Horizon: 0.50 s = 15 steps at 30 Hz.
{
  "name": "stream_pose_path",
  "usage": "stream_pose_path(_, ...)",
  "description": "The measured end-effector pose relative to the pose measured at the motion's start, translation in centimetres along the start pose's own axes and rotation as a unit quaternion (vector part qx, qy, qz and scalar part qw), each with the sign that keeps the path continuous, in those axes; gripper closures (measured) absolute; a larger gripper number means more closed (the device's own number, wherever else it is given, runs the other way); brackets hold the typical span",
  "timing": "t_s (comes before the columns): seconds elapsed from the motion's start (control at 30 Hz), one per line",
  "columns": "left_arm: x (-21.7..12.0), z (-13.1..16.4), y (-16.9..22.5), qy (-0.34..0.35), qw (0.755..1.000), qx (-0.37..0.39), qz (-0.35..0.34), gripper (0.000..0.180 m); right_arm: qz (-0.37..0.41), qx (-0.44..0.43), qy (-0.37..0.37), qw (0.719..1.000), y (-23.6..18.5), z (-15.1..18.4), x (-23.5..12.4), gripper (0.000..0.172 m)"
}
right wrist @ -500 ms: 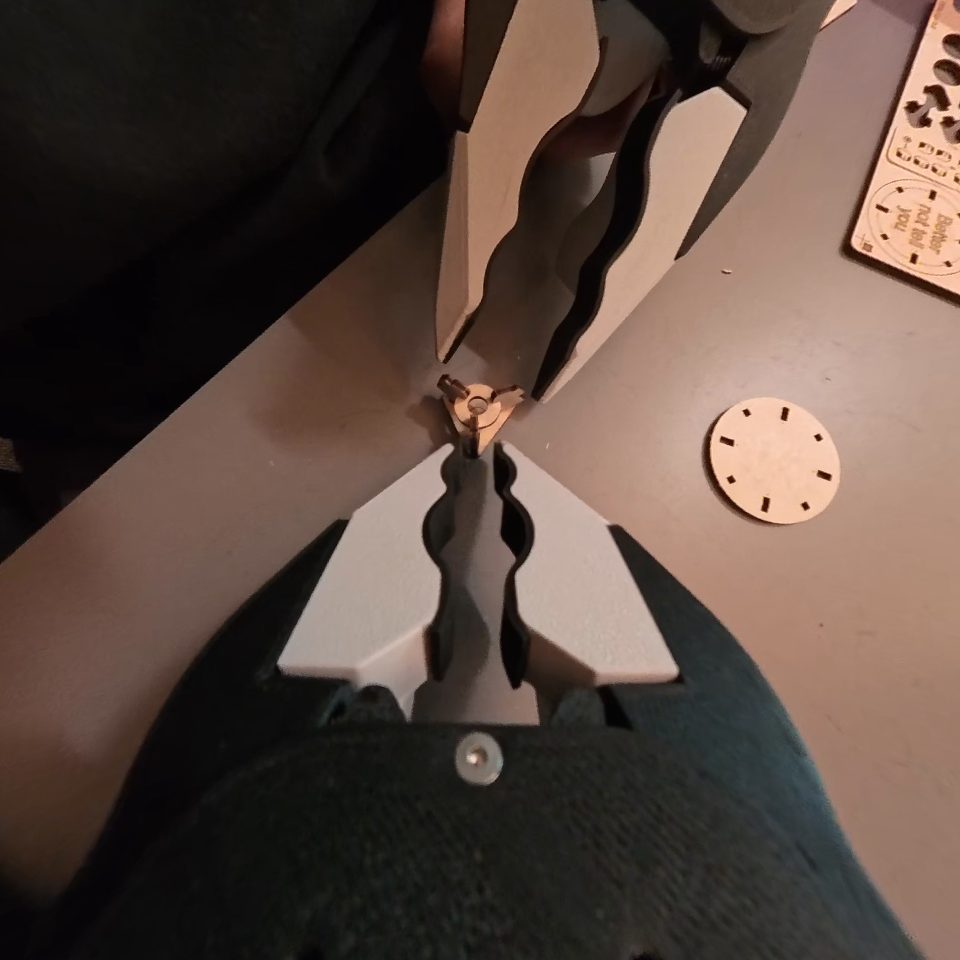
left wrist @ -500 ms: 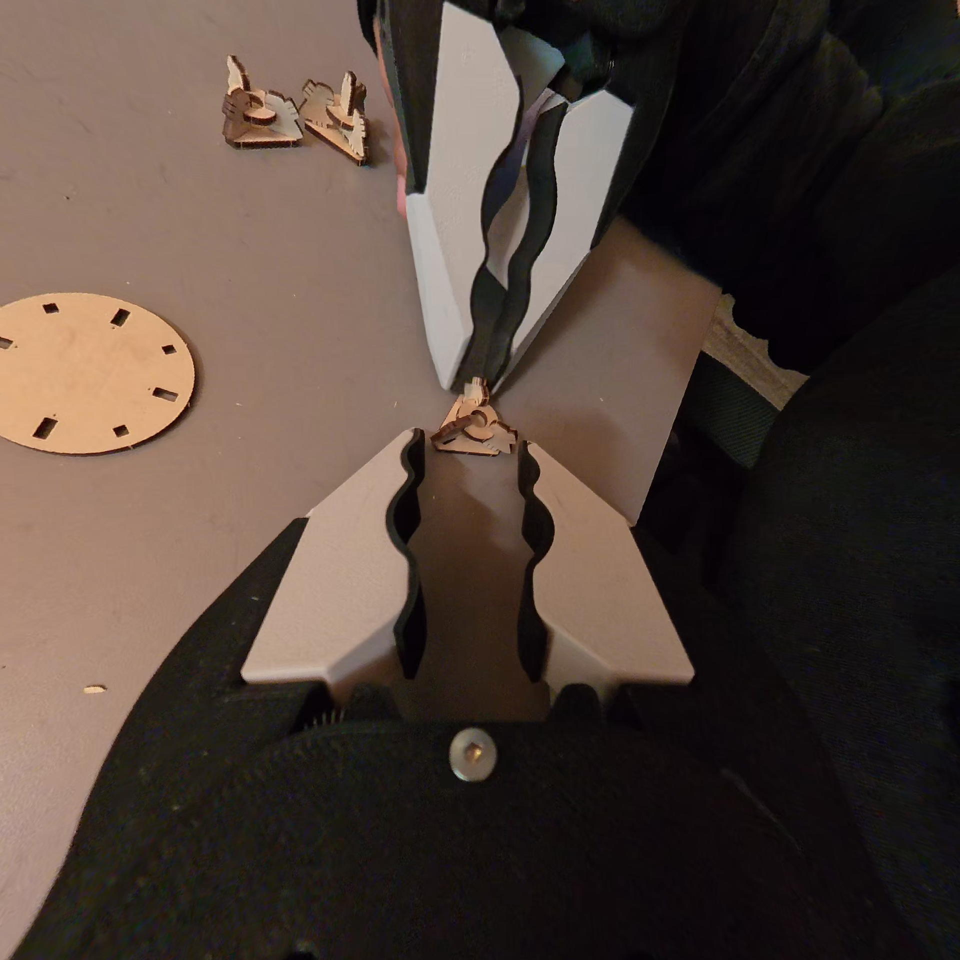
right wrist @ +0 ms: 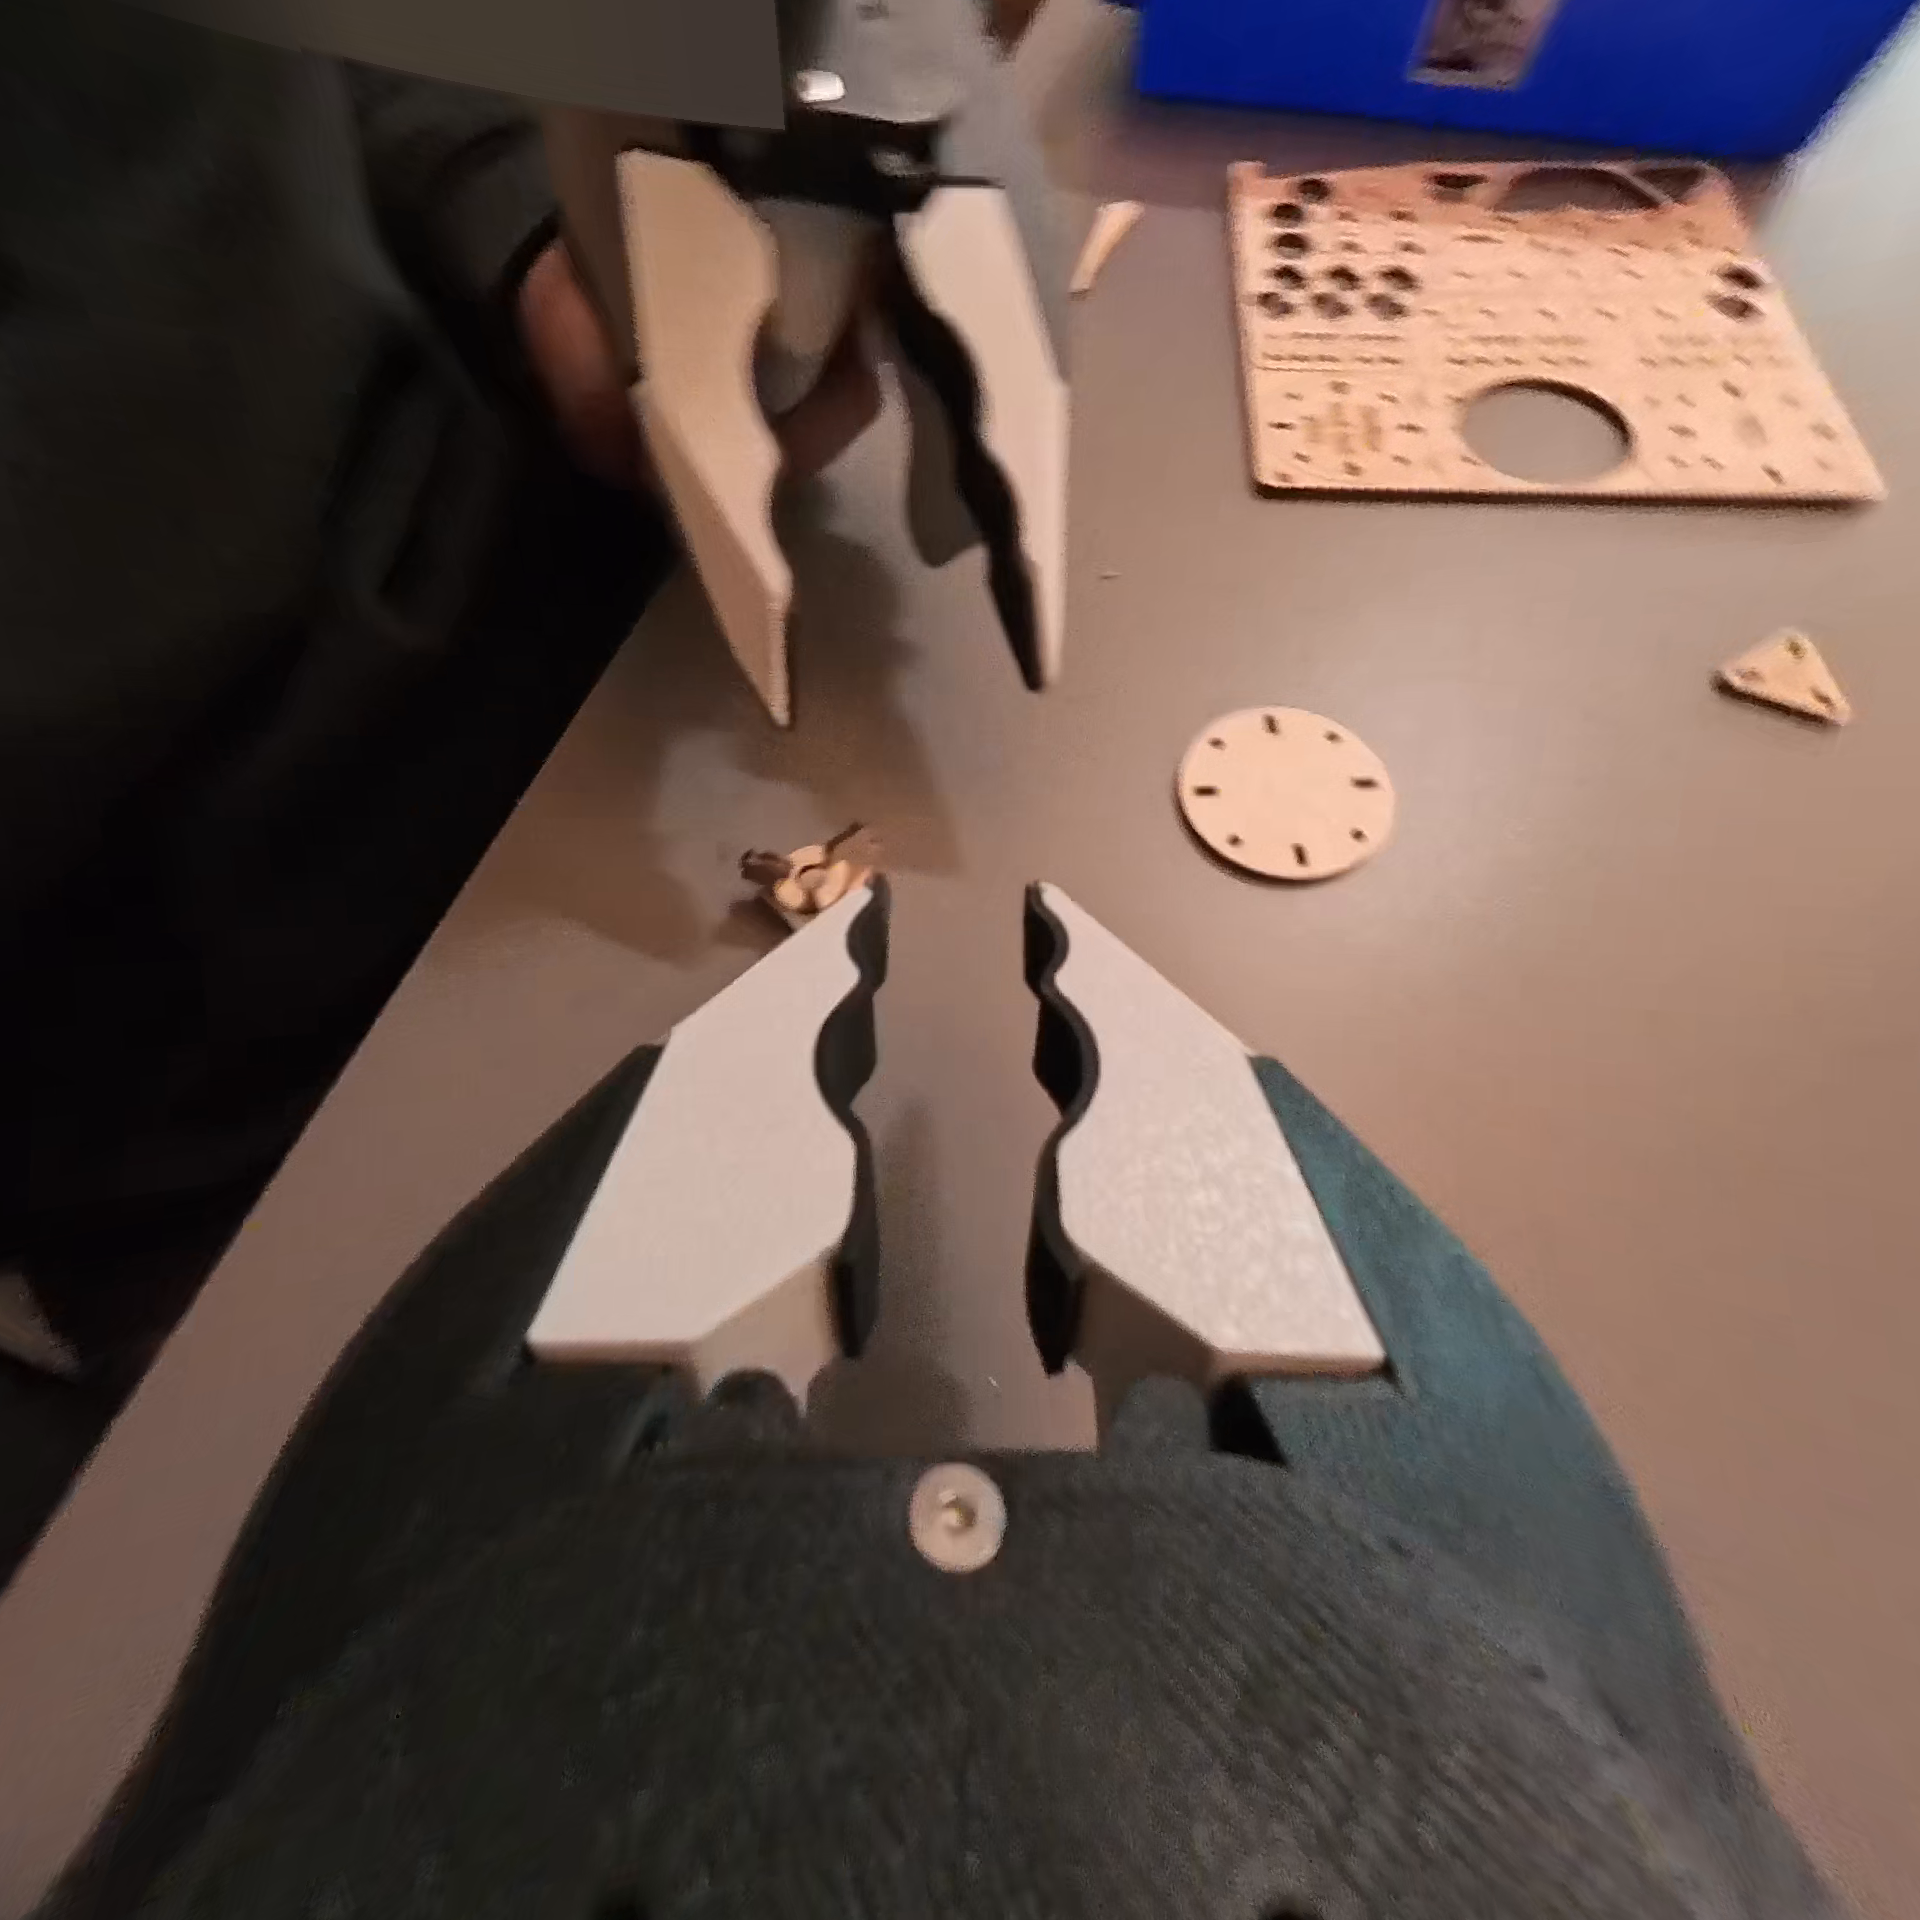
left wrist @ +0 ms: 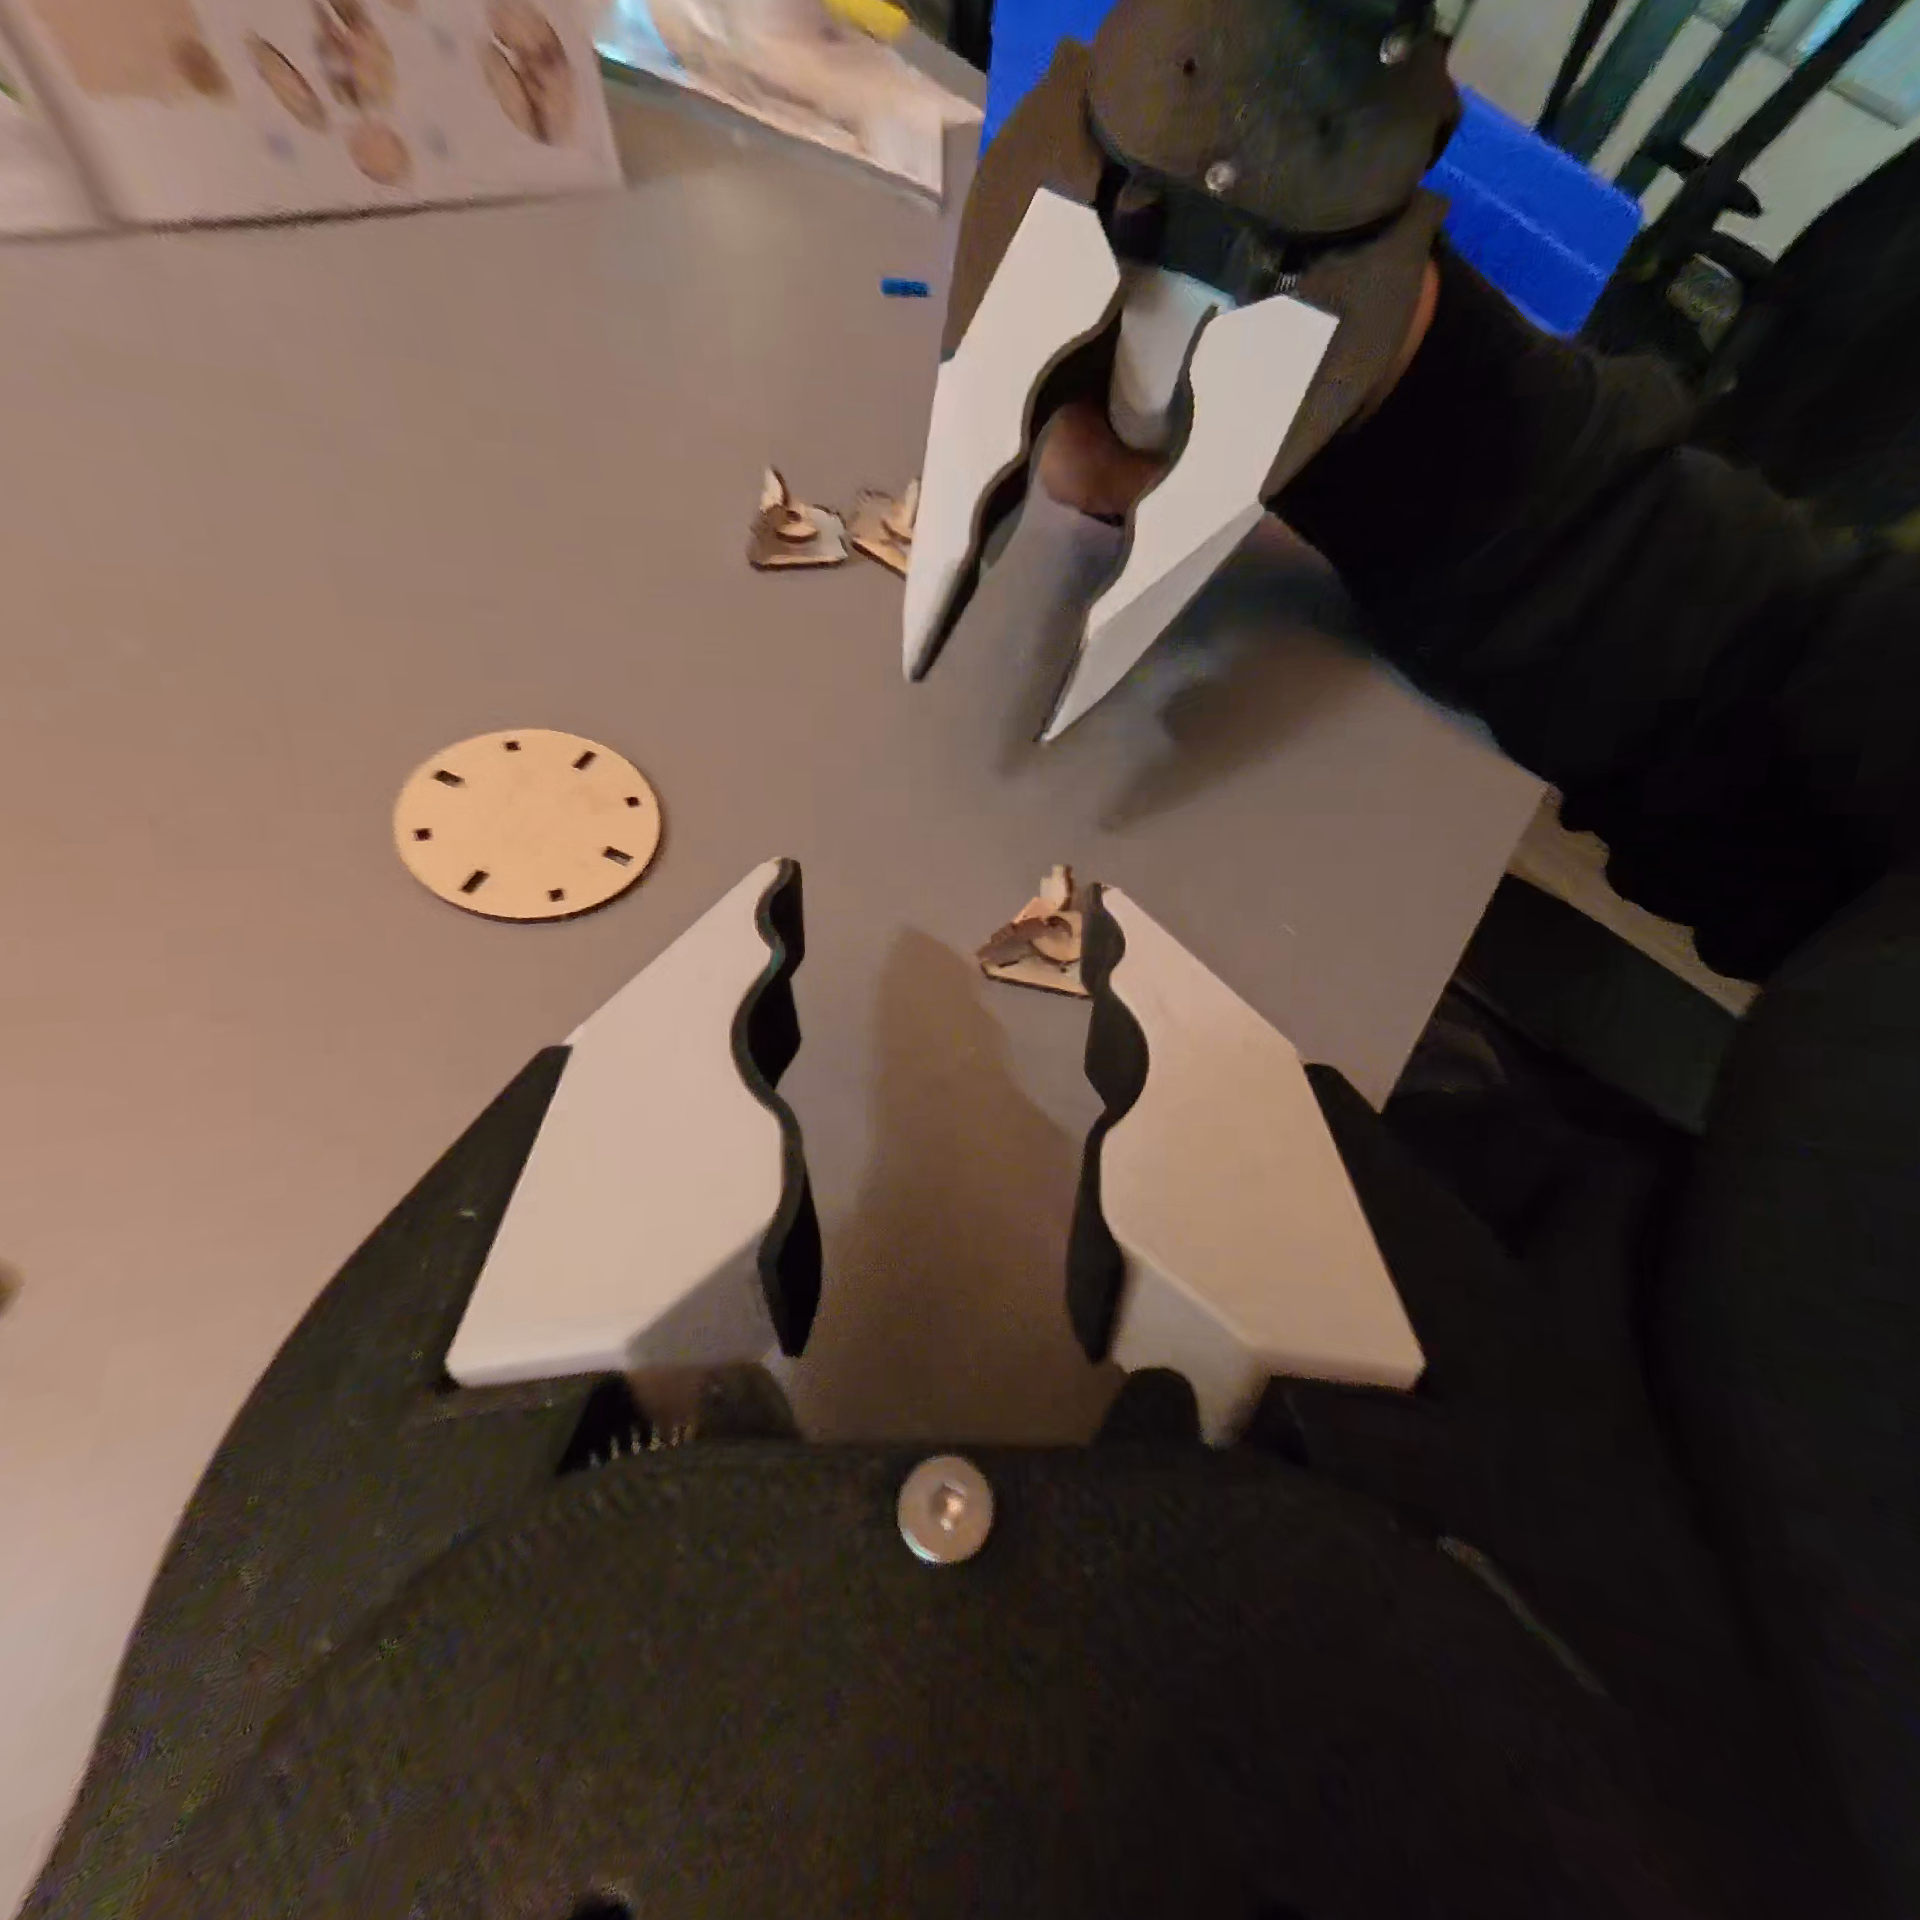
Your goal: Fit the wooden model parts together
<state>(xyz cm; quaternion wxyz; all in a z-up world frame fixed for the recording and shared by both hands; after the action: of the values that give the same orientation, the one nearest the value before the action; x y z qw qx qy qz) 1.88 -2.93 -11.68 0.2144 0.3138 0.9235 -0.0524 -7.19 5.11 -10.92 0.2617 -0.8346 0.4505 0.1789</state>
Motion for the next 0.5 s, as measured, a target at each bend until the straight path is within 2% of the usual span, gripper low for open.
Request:
stream_pose_path(0.1,-0.6,0.5,-0.4,-0.033,0.999,0.020,-0.036,0.126,0.028,0.054,0.055,0.997,1.1,-0.9,-0.5,0.134)
stream_pose_path(0.17,-1.3,0.1,-0.9,-0.038,0.995,0.048,-0.078,0.122,0.064,0.042,0.106,0.991,1.5,-2.0,-1.4,0.131)
stream_pose_path(0.23,-2.4,-0.8,-1.5,-0.045,0.981,0.109,-0.153,0.112,0.111,0.007,0.158,0.981,1.8,-3.1,-2.4,0.135)
stream_pose_path(0.3,-3.6,-1.7,-2.4,-0.087,0.941,0.197,-0.260,0.099,0.173,-0.028,0.170,0.970,2.3,-3.4,-2.9,0.130)
stream_pose_path(0.37,-4.8,-2.6,-3.3,-0.110,0.884,0.272,-0.364,0.078,0.248,-0.046,0.155,0.955,3.2,-3.3,-3.0,0.111)
stream_pose_path(0.4,-5.3,-2.9,-3.3,-0.105,0.864,0.292,-0.396,0.077,0.275,-0.052,0.146,0.949,3.7,-3.1,-2.8,0.104)
stream_pose_path(0.43,-5.6,-3.2,-3.3,-0.091,0.851,0.303,-0.420,0.077,0.296,-0.056,0.138,0.944,4.1,-2.8,-2.7,0.099)
stream_pose_path(0.5,-5.9,-3.8,-2.9,-0.052,0.843,0.306,-0.440,0.069,0.329,-0.060,0.124,0.934,4.7,-2.3,-2.4,0.089)
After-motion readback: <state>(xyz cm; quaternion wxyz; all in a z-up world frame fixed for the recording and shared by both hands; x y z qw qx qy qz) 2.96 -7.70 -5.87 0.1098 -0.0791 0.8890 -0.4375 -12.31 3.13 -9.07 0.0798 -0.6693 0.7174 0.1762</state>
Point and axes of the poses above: each gripper's, where its closed fingertips meet, x out along the fingers, z out of its underside, y = z × x across the jaws, the point moved 5 cm from there along -x, back along the fingers, and after that the axes turned 15 degrees about x, right-handed, at the moved point
